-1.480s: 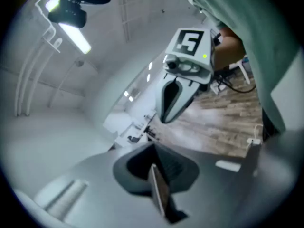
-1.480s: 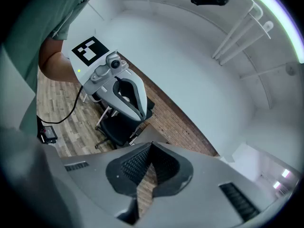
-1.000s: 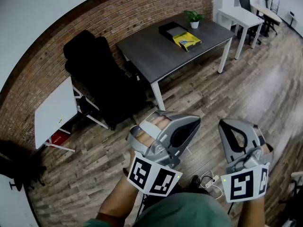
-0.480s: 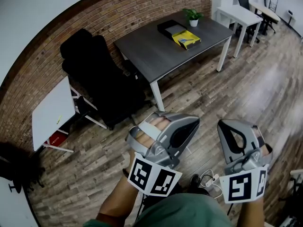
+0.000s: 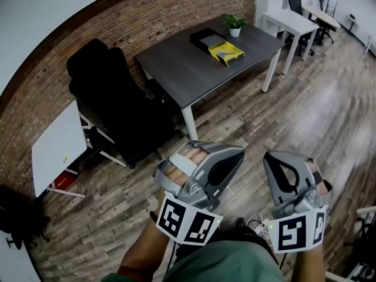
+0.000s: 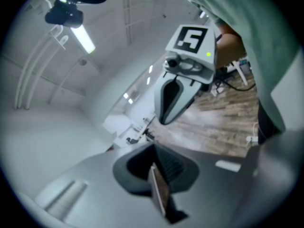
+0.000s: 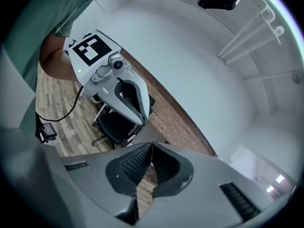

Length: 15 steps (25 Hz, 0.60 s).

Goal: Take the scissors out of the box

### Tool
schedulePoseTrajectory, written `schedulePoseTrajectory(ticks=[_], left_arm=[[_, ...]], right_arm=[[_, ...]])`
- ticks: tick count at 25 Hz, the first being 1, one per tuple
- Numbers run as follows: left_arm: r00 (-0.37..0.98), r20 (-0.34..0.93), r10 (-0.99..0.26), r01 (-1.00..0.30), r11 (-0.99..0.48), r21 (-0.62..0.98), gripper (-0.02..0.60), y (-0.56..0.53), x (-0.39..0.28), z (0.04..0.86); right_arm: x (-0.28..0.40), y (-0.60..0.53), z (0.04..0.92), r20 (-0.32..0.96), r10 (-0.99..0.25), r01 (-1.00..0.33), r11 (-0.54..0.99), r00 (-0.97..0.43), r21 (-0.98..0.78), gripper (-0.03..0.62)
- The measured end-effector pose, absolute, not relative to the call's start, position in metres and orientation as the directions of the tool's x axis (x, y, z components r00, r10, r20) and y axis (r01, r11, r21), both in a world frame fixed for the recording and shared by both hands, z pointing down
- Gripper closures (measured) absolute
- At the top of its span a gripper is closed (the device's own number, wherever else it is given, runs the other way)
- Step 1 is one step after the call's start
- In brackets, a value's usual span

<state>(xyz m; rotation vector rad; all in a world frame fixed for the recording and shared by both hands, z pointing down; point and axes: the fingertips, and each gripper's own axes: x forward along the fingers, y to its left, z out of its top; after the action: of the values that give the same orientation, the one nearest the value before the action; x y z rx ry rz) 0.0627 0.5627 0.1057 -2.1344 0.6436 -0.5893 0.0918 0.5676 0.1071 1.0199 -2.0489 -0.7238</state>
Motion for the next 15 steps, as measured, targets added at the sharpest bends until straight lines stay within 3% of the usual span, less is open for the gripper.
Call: schedulePoseTrajectory(ticks=[15], left_arm=[[0.758, 0.229, -0.611, -0.209, -0.560, -0.802, 0.581, 0.504, 0.080, 0.118]], right_arm=[[0.111, 0.504, 0.115, 0.342, -0.834, -0.463, 0.531, -0.432, 0.710, 0.586]])
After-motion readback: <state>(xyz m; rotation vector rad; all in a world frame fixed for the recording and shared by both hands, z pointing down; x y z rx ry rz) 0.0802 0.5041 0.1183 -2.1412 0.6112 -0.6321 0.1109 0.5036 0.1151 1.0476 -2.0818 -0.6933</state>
